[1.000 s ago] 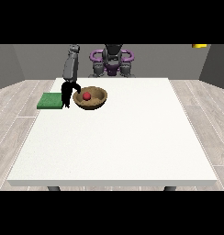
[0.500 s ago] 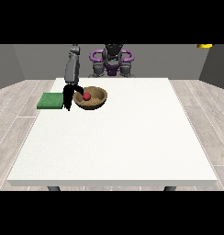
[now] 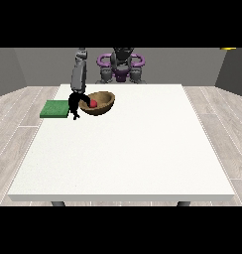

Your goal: Pick the cup and pour the ball into the bowl, then pick the bowl and place it on the pad

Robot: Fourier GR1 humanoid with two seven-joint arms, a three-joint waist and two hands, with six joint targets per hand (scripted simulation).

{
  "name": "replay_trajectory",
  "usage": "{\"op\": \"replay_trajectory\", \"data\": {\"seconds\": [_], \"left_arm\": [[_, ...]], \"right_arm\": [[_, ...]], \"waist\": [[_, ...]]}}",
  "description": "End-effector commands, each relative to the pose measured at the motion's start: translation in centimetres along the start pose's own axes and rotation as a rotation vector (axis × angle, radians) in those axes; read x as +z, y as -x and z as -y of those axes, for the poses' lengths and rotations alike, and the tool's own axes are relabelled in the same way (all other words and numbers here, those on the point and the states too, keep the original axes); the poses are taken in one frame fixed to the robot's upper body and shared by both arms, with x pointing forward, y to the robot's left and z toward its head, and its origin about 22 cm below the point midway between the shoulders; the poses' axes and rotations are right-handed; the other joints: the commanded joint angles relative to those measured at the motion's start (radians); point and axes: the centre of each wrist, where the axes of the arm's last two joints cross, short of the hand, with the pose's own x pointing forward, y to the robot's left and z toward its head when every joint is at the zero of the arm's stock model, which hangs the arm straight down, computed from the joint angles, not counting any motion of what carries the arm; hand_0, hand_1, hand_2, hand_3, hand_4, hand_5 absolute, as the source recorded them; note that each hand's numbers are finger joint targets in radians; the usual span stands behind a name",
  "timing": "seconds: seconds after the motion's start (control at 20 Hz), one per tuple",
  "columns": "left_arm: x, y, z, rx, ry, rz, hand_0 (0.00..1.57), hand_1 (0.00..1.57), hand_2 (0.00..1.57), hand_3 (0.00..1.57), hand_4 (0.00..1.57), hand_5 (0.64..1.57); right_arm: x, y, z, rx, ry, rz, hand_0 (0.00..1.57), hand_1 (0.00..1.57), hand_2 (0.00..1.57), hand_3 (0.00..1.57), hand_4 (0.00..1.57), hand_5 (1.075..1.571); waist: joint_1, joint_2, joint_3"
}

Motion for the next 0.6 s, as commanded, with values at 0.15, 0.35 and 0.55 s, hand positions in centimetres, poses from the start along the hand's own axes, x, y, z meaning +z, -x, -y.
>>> {"op": "replay_trajectory", "data": {"seconds": [0.15, 0.35, 0.55], "left_arm": [[0.1, -0.7, -0.3, 0.019, 0.024, 0.029, 0.00, 0.00, 0.00, 0.00, 1.07, 1.523], [0.2, -0.8, -1.0, 0.009, -0.005, 0.014, 0.00, 0.00, 0.00, 0.00, 1.14, 1.520], [1.6, 2.4, -2.3, 0.030, -0.009, -0.082, 0.00, 0.00, 0.00, 0.00, 1.19, 1.526]], "right_arm": [[3.2, 2.1, 5.4, 0.238, 0.172, -0.238, 1.57, 1.57, 1.57, 1.57, 0.90, 1.495], [2.2, 0.4, 6.5, 0.332, 0.179, -0.236, 1.57, 1.57, 1.57, 1.37, 0.96, 1.536], [-0.5, -3.7, 8.2, 0.413, 0.224, -0.240, 1.57, 1.57, 1.57, 1.25, 1.01, 1.546]], "waist": [[0.036, 0.064, 0.0320], [0.022, 0.030, 0.0297], [0.008, -0.057, 0.0269]]}}
